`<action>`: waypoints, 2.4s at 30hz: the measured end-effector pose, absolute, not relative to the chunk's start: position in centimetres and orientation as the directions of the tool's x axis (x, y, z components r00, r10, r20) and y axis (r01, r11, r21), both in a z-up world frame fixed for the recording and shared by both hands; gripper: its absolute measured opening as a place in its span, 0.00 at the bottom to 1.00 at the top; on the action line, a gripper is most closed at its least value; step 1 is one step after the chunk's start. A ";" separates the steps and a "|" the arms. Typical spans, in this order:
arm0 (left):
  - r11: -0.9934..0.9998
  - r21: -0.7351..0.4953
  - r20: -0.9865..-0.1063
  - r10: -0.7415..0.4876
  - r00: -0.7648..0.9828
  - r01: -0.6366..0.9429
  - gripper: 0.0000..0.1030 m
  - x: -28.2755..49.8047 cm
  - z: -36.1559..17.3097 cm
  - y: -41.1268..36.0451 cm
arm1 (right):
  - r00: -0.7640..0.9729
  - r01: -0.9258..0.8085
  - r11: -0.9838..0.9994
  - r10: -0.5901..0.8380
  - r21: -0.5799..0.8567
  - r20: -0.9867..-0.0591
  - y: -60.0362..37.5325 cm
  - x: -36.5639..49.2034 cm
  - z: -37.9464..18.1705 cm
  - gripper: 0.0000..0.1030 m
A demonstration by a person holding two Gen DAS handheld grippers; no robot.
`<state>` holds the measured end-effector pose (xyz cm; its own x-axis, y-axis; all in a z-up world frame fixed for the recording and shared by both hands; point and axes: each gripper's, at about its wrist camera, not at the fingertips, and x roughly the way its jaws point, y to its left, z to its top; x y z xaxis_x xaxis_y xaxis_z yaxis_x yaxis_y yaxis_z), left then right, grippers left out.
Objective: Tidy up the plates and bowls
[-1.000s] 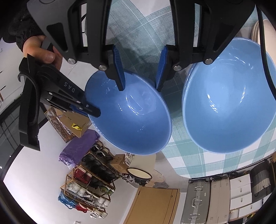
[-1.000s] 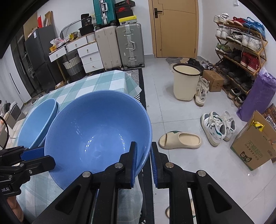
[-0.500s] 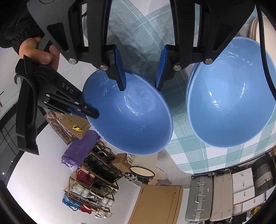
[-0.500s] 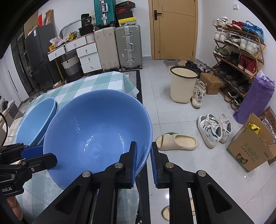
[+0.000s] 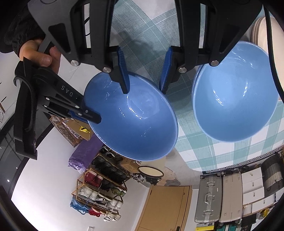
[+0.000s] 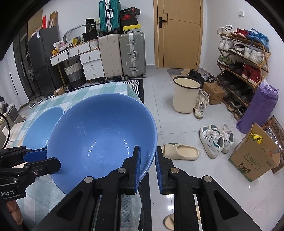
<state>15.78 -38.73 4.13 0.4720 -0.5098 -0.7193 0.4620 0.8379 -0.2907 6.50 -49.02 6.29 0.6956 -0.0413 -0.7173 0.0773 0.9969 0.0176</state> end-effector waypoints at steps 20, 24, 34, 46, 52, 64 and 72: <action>0.836 -0.277 -0.650 -0.527 0.548 0.475 0.31 11.1 10.6 -35.6 | 0.774 0.044 0.999 -0.037 -0.004 -0.633 -46.0 3.7 12.4 0.17; 0.836 -0.273 -0.636 -0.528 0.563 0.476 0.31 10.1 12.0 -34.9 | 0.785 0.037 0.999 -0.034 -0.007 -0.619 -45.4 3.3 13.3 0.17; 0.840 -0.268 -0.613 -0.527 0.589 0.472 0.31 8.3 14.5 -33.2 | 0.807 0.020 1.000 -0.028 -0.019 -0.590 -43.9 2.5 15.4 0.17; 0.849 -0.272 -0.594 -0.518 0.615 0.453 0.31 6.9 16.5 -31.3 | 0.818 0.001 0.999 -0.020 -0.032 -0.575 -42.0 2.9 16.6 0.17; 0.857 -0.274 -0.591 -0.509 0.626 0.437 0.31 6.4 17.2 -30.0 | 0.822 -0.016 0.999 -0.005 -0.031 -0.569 -40.9 3.5 16.8 0.18; 0.884 -0.274 -0.603 -0.465 0.648 0.379 0.31 5.8 18.3 -27.2 | 0.819 -0.068 0.997 0.045 -0.019 -0.572 -38.6 5.9 16.4 0.18; 0.900 -0.270 -0.608 -0.435 0.664 0.343 0.31 6.2 18.7 -24.9 | 0.811 -0.105 0.994 0.080 -0.009 -0.580 -36.3 7.4 15.8 0.18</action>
